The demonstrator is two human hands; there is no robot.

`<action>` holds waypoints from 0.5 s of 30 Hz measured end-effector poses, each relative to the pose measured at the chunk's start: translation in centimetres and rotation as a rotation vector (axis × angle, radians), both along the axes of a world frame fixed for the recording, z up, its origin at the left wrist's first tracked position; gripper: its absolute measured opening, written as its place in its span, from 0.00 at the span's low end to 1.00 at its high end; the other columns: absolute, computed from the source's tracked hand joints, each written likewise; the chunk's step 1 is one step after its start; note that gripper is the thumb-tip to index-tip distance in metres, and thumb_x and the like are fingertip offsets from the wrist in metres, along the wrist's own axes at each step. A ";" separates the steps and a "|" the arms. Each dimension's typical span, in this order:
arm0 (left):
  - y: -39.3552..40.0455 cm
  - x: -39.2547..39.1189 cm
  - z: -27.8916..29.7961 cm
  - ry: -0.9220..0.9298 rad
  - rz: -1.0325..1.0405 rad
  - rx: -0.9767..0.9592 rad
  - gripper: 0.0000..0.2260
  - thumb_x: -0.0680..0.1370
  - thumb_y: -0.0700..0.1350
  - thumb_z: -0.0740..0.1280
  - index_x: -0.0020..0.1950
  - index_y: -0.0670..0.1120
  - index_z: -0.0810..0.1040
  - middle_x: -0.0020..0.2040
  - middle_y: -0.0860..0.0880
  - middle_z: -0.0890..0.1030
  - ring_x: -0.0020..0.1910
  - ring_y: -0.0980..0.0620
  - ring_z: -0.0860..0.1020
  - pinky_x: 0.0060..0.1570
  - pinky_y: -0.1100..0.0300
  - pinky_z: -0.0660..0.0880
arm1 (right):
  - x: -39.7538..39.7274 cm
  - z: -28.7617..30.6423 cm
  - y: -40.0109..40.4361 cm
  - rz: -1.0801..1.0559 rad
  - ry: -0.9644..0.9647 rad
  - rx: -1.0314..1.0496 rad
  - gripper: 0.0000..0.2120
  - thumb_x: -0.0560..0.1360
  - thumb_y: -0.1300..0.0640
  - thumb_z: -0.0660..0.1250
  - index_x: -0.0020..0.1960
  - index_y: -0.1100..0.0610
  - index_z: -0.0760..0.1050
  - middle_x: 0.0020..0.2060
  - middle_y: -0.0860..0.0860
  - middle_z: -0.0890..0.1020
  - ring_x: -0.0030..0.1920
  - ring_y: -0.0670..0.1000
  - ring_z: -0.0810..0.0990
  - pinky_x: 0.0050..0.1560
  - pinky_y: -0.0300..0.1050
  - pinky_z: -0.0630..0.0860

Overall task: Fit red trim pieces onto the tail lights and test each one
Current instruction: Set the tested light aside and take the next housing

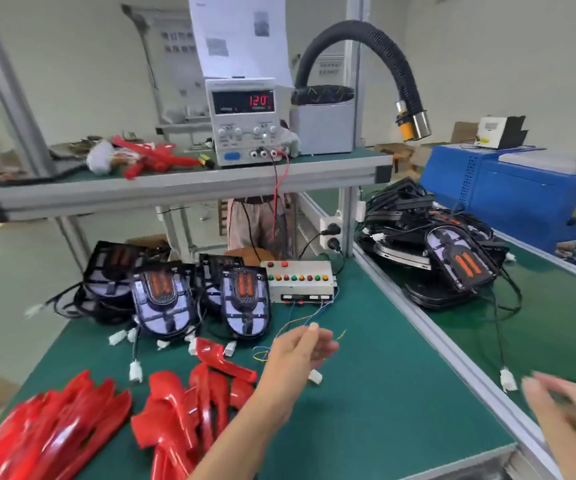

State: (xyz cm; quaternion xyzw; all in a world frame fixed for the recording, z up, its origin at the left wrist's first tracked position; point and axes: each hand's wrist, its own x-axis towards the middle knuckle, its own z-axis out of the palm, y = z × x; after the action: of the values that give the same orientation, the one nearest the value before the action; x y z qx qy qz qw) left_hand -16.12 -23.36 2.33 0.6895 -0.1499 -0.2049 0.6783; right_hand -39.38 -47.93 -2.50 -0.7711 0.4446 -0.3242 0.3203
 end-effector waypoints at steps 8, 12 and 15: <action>6.0 6.9 1.0 -0.328 0.469 0.323 0.04 0.78 0.44 0.69 0.44 0.49 0.80 0.39 0.52 0.83 0.38 0.54 0.81 0.39 0.66 0.73 | 15.7 3.7 11.1 0.595 0.116 0.079 0.02 0.77 0.48 0.72 0.50 0.44 0.82 0.22 0.42 0.73 0.28 0.42 0.73 0.35 0.35 0.68; 8.6 10.4 1.1 -0.398 0.651 0.557 0.16 0.77 0.51 0.70 0.61 0.46 0.72 0.57 0.48 0.74 0.55 0.44 0.75 0.52 0.53 0.69 | 22.6 2.5 12.6 0.748 0.096 0.059 0.06 0.79 0.51 0.69 0.52 0.50 0.83 0.28 0.44 0.78 0.29 0.41 0.77 0.36 0.32 0.71; 9.2 13.0 0.8 -0.341 0.608 0.728 0.26 0.77 0.51 0.69 0.67 0.38 0.66 0.65 0.38 0.72 0.64 0.37 0.71 0.63 0.46 0.68 | 28.1 2.3 13.5 0.777 0.083 0.053 0.12 0.82 0.56 0.65 0.62 0.56 0.82 0.47 0.47 0.86 0.47 0.47 0.85 0.50 0.36 0.74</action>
State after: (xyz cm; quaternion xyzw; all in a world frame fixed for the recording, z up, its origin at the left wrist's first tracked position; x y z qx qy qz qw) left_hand -3.15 -14.20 3.11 0.9175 0.0304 0.0785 0.3886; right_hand -11.27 -34.45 -0.17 -0.8860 0.1403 -0.1359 0.4206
